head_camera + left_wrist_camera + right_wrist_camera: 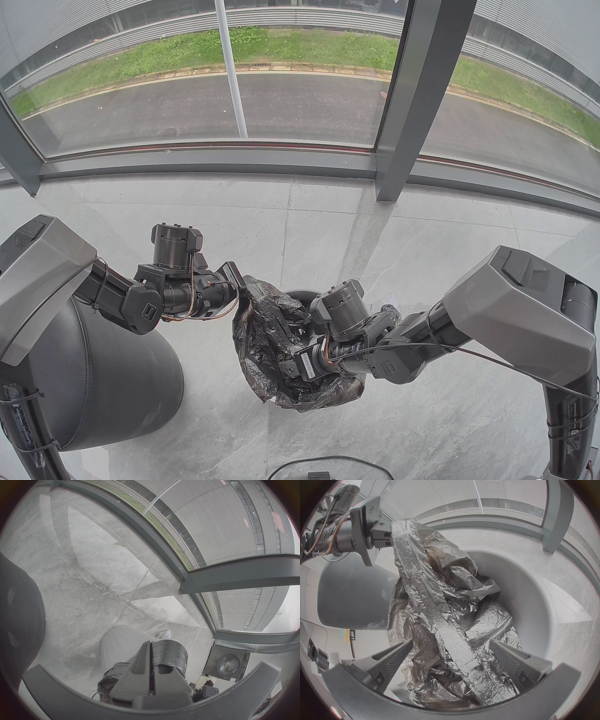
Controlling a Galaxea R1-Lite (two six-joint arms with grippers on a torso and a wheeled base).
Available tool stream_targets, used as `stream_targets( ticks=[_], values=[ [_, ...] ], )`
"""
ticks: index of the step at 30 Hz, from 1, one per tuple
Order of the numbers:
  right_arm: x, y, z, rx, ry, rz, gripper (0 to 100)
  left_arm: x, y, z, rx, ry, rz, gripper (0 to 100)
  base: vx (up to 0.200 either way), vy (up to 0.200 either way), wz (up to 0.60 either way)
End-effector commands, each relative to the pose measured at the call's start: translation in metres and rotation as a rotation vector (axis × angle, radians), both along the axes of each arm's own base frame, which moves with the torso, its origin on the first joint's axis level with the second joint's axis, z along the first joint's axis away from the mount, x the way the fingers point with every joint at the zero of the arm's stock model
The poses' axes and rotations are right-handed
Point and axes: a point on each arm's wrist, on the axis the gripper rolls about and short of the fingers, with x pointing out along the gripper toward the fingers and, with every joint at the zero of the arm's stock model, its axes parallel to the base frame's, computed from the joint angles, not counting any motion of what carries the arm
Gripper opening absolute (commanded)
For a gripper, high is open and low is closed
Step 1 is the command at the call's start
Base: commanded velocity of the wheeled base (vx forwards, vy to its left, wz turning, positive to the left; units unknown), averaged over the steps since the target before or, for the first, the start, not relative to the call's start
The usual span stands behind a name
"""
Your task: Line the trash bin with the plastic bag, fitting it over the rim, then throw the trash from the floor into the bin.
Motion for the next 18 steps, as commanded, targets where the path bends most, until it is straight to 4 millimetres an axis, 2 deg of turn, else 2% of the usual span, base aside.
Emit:
stream_targets(
  ticks=[1, 9, 10, 13, 18],
  values=[
    [0.005, 0.003, -0.014, -0.013, 0.011, 0.0, 100, 0.0, 0.0, -0.001, 0.001, 0.002, 0.0, 0, 0.0, 0.0, 0.0],
    [0.015, 0.005, -0.012, -0.018, -0.025, -0.027, 100, 0.0, 0.0, -0.001, 0.001, 0.002, 0.0, 0, 0.0, 0.0, 0.0],
    [0.022, 0.003, -0.009, -0.014, -0.043, -0.039, 100, 0.0, 0.0, -0.002, 0.002, 0.005, 0.0, 0, 0.0, 0.0, 0.0],
    [0.026, 0.004, -0.008, -0.011, -0.056, -0.042, 100, 0.0, 0.0, -0.001, 0.002, 0.002, -0.001, 0, 0.0, 0.0, 0.0],
    [0.026, 0.005, -0.008, -0.009, -0.059, -0.041, 100, 0.0, 0.0, -0.002, 0.002, 0.003, -0.001, 0, 0.0, 0.0, 0.0]
  ],
)
